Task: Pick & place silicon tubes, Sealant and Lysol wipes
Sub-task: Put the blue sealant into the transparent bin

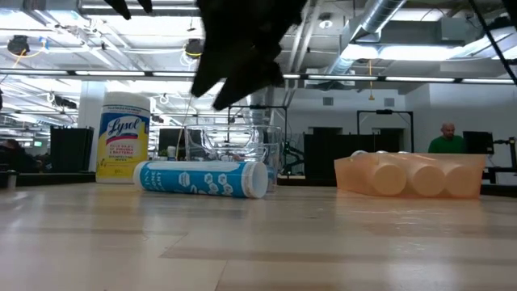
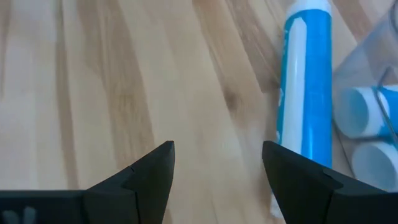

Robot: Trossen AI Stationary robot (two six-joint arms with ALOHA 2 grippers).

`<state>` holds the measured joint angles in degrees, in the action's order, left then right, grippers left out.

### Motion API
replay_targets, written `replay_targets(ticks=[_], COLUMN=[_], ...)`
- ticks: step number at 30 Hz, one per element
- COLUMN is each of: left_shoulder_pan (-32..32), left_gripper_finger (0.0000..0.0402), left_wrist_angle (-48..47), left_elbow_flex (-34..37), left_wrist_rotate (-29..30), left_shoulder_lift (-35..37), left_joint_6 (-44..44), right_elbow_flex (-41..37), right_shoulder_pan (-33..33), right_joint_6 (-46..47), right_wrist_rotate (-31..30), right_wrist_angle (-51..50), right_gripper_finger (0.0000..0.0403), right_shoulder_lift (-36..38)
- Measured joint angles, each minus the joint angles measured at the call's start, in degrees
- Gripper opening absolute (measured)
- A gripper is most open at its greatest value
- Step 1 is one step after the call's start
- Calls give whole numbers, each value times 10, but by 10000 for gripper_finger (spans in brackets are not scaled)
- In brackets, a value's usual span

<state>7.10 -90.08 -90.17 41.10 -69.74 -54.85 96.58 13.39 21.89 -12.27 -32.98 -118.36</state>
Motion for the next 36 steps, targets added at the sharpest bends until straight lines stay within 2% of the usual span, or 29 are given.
replay_targets(ticks=[6,26,36], left_shoulder_pan=[23,39,39], left_gripper_finger=[321,321,321], left_wrist_angle=[1,0,0], left_elbow_flex=[0,0,0], left_wrist_rotate=[2,12,12], left_shoulder_lift=[17,24,24], left_joint_6=[0,17,17], right_elbow_flex=[37,32,29], right_shoulder_pan=[-20,-43,-49], right_joint_6=[14,98,140], right_wrist_rotate=[3,1,17], right_wrist_angle=[-15,-65,-88], right_gripper_finger=[234,234,234], right_shoulder_lift=[-48,-48,-88])
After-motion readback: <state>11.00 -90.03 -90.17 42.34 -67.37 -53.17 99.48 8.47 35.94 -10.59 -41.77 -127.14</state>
